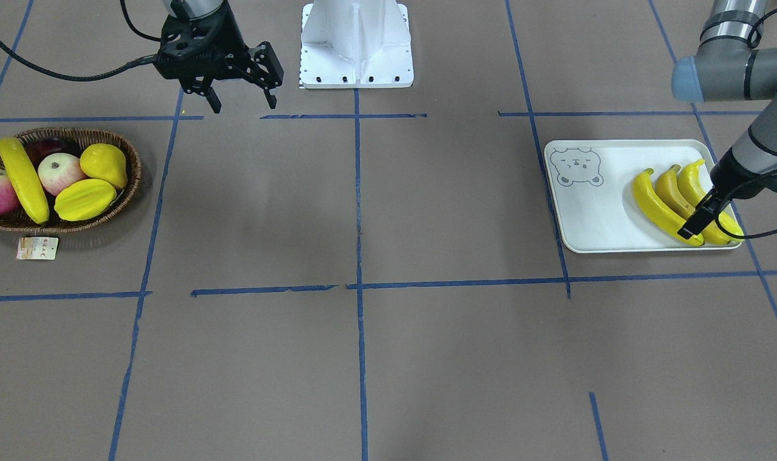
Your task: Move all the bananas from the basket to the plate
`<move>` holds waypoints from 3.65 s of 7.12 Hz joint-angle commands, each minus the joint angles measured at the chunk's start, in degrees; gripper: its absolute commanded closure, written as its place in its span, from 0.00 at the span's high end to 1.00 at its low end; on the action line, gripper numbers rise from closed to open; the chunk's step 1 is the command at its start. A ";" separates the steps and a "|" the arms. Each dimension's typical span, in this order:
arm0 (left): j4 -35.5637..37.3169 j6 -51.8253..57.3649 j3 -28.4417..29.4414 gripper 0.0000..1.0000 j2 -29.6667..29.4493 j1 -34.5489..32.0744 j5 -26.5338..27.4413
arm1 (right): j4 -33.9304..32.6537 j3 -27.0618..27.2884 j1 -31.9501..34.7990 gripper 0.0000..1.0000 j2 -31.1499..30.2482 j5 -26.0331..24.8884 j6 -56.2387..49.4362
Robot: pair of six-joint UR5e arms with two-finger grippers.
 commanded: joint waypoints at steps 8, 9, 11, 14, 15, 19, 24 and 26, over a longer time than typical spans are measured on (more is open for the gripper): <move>-0.58 -3.72 -10.53 1.00 -6.03 10.42 1.46 | 8.01 -1.56 19.80 1.00 -31.47 5.86 -56.00; -0.58 -3.72 -10.44 1.00 -6.03 10.59 1.46 | 16.24 -5.59 19.71 1.00 -32.97 5.86 -55.56; -0.58 -3.72 -10.44 1.00 -6.03 10.86 1.46 | 18.88 -10.54 18.75 1.00 -33.08 5.86 -55.65; -0.58 -3.72 -10.44 1.00 -6.03 11.21 1.46 | 18.96 -13.89 15.67 0.99 -32.64 5.59 -55.04; -0.58 -3.72 -10.44 1.00 -6.03 11.21 1.46 | 18.96 -14.59 15.32 0.99 -32.64 5.42 -55.03; -0.58 -3.80 -10.35 1.00 -6.03 11.21 1.46 | 18.61 -15.83 14.09 0.84 -32.64 4.45 -55.12; -0.58 -3.80 -10.35 1.00 -6.03 11.30 1.46 | 18.17 -16.27 13.03 0.51 -33.07 1.90 -55.21; -0.58 -3.80 -10.35 1.00 -6.03 11.30 1.46 | 18.26 -16.10 13.03 0.34 -32.81 1.90 -55.47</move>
